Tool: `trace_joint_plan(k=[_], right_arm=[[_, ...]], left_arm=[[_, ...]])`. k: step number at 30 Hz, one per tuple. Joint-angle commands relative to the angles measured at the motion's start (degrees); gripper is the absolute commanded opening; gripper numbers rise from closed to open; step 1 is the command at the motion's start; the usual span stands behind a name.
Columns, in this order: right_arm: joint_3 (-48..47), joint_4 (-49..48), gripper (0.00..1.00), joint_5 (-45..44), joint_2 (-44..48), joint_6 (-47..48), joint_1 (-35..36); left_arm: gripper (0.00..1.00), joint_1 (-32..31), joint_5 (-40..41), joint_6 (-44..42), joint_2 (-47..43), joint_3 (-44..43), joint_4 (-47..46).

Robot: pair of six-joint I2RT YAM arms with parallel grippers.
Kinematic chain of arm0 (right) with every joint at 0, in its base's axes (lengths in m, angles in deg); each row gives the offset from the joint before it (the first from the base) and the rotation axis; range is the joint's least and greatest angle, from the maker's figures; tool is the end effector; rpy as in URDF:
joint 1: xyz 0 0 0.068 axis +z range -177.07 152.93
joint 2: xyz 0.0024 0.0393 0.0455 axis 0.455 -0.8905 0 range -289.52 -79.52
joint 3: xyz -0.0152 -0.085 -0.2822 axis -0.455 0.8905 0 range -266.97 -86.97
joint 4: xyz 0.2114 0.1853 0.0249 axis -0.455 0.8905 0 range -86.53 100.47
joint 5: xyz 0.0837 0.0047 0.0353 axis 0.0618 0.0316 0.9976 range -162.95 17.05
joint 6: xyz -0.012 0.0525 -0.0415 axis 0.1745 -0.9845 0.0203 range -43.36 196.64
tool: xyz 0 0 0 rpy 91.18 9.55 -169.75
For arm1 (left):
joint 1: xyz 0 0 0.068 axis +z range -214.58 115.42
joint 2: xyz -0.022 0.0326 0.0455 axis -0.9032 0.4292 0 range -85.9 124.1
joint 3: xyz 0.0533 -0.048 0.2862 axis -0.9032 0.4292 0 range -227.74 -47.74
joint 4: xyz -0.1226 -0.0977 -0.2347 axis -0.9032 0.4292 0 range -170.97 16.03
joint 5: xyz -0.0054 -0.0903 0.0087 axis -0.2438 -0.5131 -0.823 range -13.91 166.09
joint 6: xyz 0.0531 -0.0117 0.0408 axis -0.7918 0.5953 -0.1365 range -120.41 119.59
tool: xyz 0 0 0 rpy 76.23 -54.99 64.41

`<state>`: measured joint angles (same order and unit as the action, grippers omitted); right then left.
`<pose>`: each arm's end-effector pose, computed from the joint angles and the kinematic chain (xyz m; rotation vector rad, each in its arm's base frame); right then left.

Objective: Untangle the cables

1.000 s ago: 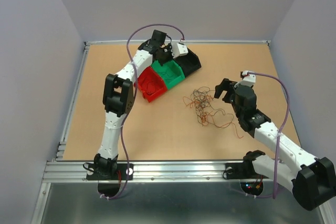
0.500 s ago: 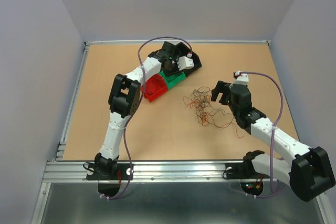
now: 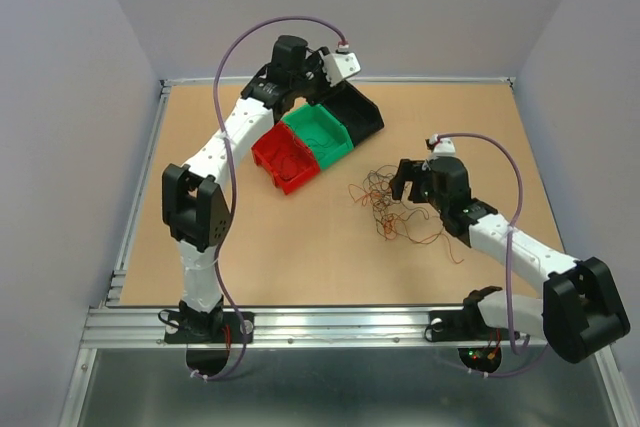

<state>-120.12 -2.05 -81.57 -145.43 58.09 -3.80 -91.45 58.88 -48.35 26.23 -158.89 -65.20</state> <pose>0.2548 0.1006 0.2229 0.0099 2.0538 0.3021 0.4538 -0.2480 0.3983 1.2808 1.3346 -0.0236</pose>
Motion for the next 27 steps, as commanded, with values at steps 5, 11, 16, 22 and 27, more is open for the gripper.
trace_joint_plan(k=[5,11,16,22,27], right_arm=[[-6.5,-14.2,0.79,20.4,-7.0,5.5,0.3],[-17.7,-17.8,0.71,18.0,-20.3,12.3,8.3],[-27.3,-17.8,0.69,10.8,-31.1,18.0,14.9],[-38.5,-19.0,0.6,2.1,-43.3,22.1,18.2],[-45.3,-17.4,0.57,-6.3,-49.7,24.3,20.8]], left_arm=[[0.58,5.8,-3.4,26.7,-13.1,21.9,-18.6],[0.6,6.3,2.1,37.4,-31.7,48.5,-42.7],[0.61,7.2,10.5,39.6,-39.1,55.5,-49.4],[0.63,8.3,16.7,42.1,-42.4,61.0,-54.4],[0.63,9.2,16.8,42.8,-41.7,60.8,-54.4]])
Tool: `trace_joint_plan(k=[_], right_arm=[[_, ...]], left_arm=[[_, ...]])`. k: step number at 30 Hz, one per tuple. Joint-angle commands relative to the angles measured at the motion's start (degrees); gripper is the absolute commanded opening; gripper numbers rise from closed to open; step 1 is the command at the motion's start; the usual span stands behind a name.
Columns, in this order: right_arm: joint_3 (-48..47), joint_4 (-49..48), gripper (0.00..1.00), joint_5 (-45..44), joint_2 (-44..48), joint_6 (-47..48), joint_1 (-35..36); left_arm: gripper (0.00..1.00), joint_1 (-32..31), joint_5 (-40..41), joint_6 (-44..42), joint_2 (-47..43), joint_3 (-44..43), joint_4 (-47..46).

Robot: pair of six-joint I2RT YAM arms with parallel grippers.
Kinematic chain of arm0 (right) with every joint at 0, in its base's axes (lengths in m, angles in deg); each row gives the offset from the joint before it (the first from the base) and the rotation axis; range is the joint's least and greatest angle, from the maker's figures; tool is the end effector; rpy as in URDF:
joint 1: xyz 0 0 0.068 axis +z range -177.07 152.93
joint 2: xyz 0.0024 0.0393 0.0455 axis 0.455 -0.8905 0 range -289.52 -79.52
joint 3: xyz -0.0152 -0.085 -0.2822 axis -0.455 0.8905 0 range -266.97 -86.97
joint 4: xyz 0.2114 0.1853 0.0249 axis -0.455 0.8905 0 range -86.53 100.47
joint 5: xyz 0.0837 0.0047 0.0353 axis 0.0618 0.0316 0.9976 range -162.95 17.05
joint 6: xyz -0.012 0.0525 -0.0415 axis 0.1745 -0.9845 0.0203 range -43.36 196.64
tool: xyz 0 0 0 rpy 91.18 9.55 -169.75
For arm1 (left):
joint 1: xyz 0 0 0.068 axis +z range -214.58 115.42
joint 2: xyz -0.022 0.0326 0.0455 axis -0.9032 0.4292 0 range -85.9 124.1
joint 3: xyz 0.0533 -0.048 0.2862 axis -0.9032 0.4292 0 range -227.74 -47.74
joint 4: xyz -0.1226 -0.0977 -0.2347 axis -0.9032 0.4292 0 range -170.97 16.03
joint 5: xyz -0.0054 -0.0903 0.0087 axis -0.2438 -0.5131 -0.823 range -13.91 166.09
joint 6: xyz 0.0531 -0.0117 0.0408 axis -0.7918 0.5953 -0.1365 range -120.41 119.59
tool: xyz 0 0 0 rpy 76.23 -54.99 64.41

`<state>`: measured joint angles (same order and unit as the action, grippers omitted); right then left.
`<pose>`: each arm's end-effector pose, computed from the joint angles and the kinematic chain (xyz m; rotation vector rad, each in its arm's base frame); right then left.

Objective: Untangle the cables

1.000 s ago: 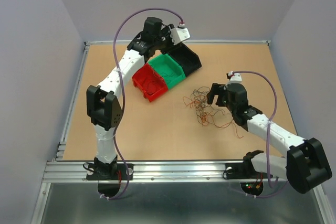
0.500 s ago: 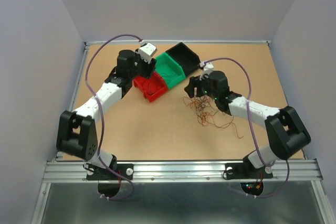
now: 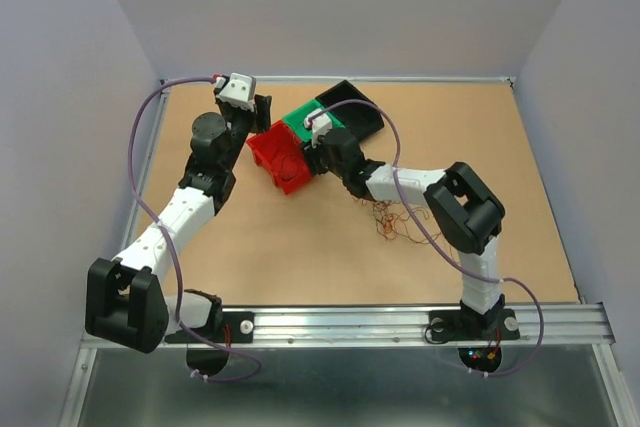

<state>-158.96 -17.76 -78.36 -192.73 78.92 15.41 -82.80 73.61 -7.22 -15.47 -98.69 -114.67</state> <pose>0.3680 0.3300 0.2026 -0.6776 1.8142 0.3799 0.3035 -0.1023 0.3829 0.3231 1.2855 -0.1977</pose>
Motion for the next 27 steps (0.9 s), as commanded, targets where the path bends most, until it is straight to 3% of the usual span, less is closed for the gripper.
trace_joint_plan(k=[1,4,10,12,14,16,17,22,27], right_arm=[[-8.3,-1.5,0.57,-10.7,-4.3,4.2,2.1],[-11.0,0.0,0.57,-15.7,-6.7,5.4,3.6],[-13.5,1.3,0.35,-18.9,-9.0,6.2,4.5],[-13.0,1.2,0.33,-19.4,-9.0,6.3,4.5],[-12.1,0.6,0.38,-19.6,-8.1,6.2,4.5],[-10.6,0.0,0.57,-19.3,-6.9,6.2,4.6],[-10.4,-0.6,0.59,-19.4,-6.7,6.2,4.6],[-8.7,-1.4,0.59,-19.9,-5.5,5.9,4.6],[-8.2,-1.4,0.47,-21.2,-5.4,5.8,4.6]], left_arm=[[0.63,0.7,1.8,1.9,0.1,0.6,-4.9],[0.63,0.9,0.8,2.0,0.3,0.6,-4.9],[0.63,1.2,0.5,1.9,0.1,0.8,-4.8],[0.63,1.3,0.5,1.8,-0.1,0.9,-4.8],[0.63,1.4,0.3,1.9,-0.2,0.9,-4.8],[0.63,1.4,-0.2,1.9,-0.2,0.9,-4.8],[0.63,1.4,-0.2,1.9,-0.2,0.9,-4.8],[0.63,1.7,-0.7,1.7,0.2,0.8,-4.8],[0.63,1.8,-1.0,1.7,0.3,0.7,-4.9]])
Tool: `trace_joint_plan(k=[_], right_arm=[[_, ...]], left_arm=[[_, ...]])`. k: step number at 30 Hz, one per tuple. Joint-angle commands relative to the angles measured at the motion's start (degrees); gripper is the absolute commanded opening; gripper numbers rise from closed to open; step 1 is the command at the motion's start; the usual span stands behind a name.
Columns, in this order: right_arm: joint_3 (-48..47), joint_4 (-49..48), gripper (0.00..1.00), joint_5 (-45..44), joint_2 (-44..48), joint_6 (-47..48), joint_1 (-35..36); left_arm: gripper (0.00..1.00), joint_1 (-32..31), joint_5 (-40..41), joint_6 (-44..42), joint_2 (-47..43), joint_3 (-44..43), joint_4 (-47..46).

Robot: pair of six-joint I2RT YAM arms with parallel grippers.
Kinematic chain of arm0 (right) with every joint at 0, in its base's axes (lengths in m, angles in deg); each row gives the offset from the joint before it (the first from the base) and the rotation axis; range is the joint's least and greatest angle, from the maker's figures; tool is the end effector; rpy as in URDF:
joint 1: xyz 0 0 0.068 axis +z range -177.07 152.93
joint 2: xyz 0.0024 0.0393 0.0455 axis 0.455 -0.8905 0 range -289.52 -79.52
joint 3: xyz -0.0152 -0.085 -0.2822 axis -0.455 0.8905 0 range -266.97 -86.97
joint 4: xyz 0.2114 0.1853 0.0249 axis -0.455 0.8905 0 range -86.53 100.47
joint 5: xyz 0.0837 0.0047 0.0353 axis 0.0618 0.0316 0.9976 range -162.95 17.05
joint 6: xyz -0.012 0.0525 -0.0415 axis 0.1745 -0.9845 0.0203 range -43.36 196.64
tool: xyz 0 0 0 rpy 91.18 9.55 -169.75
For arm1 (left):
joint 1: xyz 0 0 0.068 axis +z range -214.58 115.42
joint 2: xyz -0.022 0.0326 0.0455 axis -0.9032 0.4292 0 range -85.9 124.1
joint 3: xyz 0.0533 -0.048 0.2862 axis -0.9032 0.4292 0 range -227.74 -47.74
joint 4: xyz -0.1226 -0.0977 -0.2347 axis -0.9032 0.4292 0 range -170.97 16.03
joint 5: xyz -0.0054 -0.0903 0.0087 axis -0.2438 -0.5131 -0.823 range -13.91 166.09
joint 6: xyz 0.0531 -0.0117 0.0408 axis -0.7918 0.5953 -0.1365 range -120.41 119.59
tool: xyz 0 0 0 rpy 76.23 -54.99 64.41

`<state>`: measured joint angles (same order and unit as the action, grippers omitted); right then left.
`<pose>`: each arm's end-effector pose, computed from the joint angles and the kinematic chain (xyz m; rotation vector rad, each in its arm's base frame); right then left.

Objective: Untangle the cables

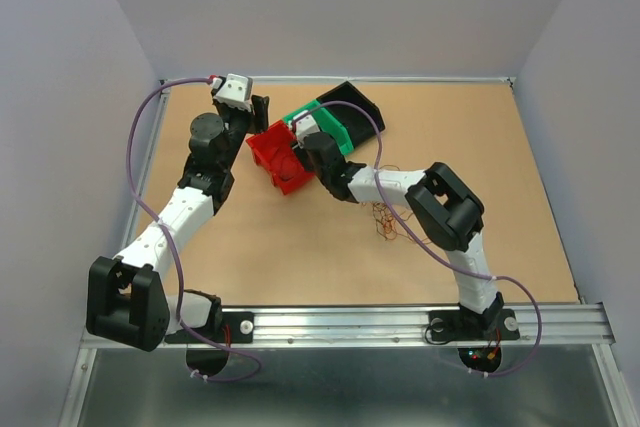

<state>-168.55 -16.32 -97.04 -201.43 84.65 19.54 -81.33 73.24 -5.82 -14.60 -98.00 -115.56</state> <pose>0.3804 0.3699 0.1866 -0.6143 1.7949 0.0520 0.3093 -0.0959 0.3755 0.2983 1.3037 -0.2006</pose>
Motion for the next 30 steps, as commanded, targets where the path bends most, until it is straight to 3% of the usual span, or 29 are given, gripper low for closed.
trace_joint_plan(k=[1,6,7,9,14,20,25,30], right_arm=[[1.6,-2.9,0.47,-2.7,3.3,0.0,0.4],[4.3,-4.5,0.48,-3.5,4.7,-0.8,0.5],[4.8,-5.2,0.55,-3.8,4.9,-0.8,0.7],[5.4,-5.7,0.58,-4.9,5.1,-0.7,0.9],[6.0,-6.9,0.58,-9.8,4.6,0.3,2.1],[6.2,-7.5,0.37,-11.2,4.2,0.3,2.7],[7.0,-8.7,0.31,-12.6,4.7,0.5,3.0],[7.4,-9.1,0.15,-12.5,4.8,0.3,3.4]], left_arm=[[0.63,0.4,-0.7,0.3,-0.6,0.0,-4.0],[0.63,0.4,-0.8,0.2,-0.6,0.0,-3.9],[0.63,0.4,-0.9,0.2,-0.6,0.0,-3.9],[0.63,0.4,-1.0,0.2,-0.5,0.0,-3.9],[0.63,0.6,-1.3,0.1,-0.4,0.0,-3.9],[0.63,0.5,-1.3,0.1,-0.3,-0.1,-4.0],[0.63,0.6,-1.5,0.1,-0.2,-0.1,-3.9],[0.63,0.6,-1.6,0.1,0.0,-0.2,-3.9]])
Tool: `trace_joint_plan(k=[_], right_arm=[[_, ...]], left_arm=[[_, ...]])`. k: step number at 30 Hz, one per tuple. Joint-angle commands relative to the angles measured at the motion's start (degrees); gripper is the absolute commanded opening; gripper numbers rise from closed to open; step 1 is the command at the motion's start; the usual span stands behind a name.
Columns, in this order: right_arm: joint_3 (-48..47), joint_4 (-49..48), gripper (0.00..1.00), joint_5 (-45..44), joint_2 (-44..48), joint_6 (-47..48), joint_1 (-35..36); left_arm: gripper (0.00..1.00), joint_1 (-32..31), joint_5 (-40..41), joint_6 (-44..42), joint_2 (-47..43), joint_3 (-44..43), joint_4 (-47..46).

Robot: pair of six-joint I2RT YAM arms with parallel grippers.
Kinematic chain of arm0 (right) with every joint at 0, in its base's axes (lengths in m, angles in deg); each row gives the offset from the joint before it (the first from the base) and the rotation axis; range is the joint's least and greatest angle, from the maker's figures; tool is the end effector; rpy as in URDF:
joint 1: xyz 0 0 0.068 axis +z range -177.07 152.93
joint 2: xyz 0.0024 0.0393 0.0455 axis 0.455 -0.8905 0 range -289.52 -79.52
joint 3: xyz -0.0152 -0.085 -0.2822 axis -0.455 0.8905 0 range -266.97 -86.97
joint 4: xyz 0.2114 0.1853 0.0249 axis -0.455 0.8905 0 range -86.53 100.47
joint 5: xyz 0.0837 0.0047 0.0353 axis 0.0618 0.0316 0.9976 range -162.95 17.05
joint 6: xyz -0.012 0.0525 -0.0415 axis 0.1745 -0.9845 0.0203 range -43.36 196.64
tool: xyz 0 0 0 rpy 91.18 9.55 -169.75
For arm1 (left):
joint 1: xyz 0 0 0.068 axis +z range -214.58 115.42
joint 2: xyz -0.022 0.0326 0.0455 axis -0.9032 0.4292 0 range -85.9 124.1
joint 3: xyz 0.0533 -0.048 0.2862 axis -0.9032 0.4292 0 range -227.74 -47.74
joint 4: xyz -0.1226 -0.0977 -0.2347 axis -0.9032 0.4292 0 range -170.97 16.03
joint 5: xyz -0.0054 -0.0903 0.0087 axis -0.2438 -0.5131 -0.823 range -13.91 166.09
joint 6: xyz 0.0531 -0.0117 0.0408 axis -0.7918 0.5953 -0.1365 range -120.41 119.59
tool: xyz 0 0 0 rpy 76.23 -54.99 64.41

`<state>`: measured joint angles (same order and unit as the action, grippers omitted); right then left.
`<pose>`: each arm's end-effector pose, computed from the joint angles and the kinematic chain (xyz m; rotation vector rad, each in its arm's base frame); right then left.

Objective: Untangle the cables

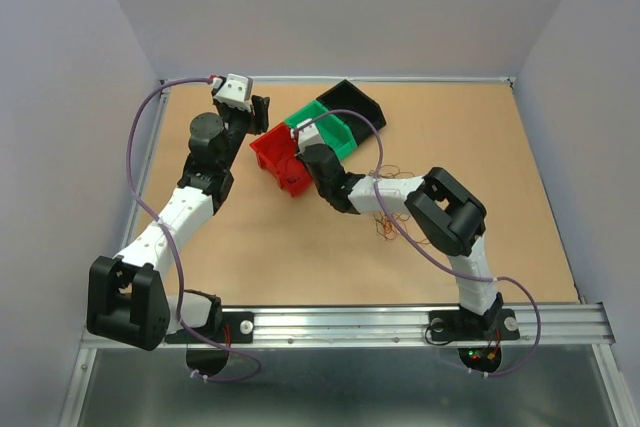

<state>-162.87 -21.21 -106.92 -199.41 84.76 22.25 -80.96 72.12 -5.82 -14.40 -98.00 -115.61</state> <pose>0.3553 0.3665 0.1806 -0.5249 1.7730 -0.0658 0.3104 -0.0951 0.3745 0.3108 1.3040 -0.2082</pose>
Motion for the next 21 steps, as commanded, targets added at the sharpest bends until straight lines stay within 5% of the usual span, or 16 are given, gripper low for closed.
trace_joint_plan(k=[1,4,21], right_arm=[[1.7,-4.2,0.13,-2.7,2.8,0.2,0.6],[1.5,-4.3,0.01,-2.8,2.5,0.2,0.6],[7.3,-3.8,0.01,16.2,11.4,-4.9,0.3]], left_arm=[[0.63,0.3,-0.5,0.1,-0.2,-0.2,-3.9],[0.63,0.3,-0.6,0.0,-0.3,-0.2,-3.9],[0.63,0.5,-2.8,-0.5,1.3,-0.7,-3.7]])
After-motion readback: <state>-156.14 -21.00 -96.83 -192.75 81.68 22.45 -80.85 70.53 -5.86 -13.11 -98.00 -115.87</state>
